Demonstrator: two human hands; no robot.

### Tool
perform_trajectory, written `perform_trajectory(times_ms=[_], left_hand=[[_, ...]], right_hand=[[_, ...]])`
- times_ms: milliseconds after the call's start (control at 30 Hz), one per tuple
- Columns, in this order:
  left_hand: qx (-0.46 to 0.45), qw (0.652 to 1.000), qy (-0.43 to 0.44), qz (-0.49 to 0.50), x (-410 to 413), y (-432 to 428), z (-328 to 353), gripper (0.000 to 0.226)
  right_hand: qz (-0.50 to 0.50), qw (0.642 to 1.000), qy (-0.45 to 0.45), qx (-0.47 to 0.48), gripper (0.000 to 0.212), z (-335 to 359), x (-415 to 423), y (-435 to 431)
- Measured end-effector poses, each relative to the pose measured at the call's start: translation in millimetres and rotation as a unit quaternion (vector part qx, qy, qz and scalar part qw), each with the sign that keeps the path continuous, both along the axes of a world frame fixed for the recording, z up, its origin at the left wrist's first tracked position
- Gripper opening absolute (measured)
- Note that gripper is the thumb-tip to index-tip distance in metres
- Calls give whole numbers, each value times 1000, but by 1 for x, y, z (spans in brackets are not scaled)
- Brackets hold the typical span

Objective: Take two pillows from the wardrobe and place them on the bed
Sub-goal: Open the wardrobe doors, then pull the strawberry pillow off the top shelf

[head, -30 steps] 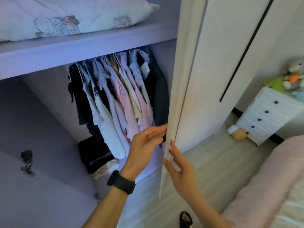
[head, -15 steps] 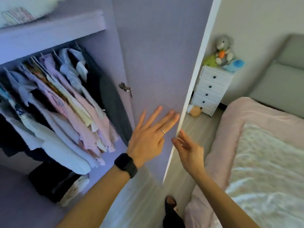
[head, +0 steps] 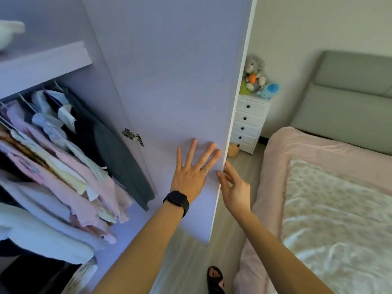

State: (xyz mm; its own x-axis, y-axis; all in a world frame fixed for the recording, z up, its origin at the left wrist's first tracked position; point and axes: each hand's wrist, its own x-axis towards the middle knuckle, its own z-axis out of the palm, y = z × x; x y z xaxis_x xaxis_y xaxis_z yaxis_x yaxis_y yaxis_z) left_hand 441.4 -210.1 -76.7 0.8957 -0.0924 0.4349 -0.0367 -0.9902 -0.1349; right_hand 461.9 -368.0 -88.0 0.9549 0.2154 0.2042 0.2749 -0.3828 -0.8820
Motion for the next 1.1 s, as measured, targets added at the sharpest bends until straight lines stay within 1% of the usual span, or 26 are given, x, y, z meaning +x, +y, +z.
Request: perform_trajectory(times_ms=[67,133,200,300,367,467,567,667,733,800,867,1000,1100], left_hand=[[4,1000,-6,1,1,-1,2,119],[-1,1000,-2,-12,-4,-2,4,112],[-37,999,31,-9,-17,0,-1,107],[-124,985,102,59,-53,16,-28,95],[-180,966,143,116,-81,31,-46,83],[-223,943,158,191,-121,53,-57,71],[-264,921,117,262,-154,78,-52,63],[-263,907,41,327,-183,107,-31,60],[-252,894,-16,370,-200,127,-6,58],[-223,880,-67,414,-214,147,28,55],[-188,869,-109,445,-223,165,69,52],[-116,852,-202,468,-234,193,156,49],[-74,837,-238,487,-239,206,213,49]], right_hand=[[14,1000,0,-8,41,7,3,-3],[23,1000,4,-8,41,7,4,-4],[29,999,24,3,40,-2,-5,-4],[16,999,52,6,53,-28,-40,-4],[45,998,48,-25,48,-43,-64,2],[150,986,-1,-77,35,-58,-81,27],[243,963,-62,-104,31,-48,-80,71],[317,934,-141,-78,36,-21,-74,126],[362,911,-190,-55,33,0,-67,163],[399,887,-227,-45,35,26,-61,200],[425,871,-248,-17,38,59,-57,235],[444,844,-289,82,38,140,-57,297],[451,832,-295,130,32,198,-58,334]])
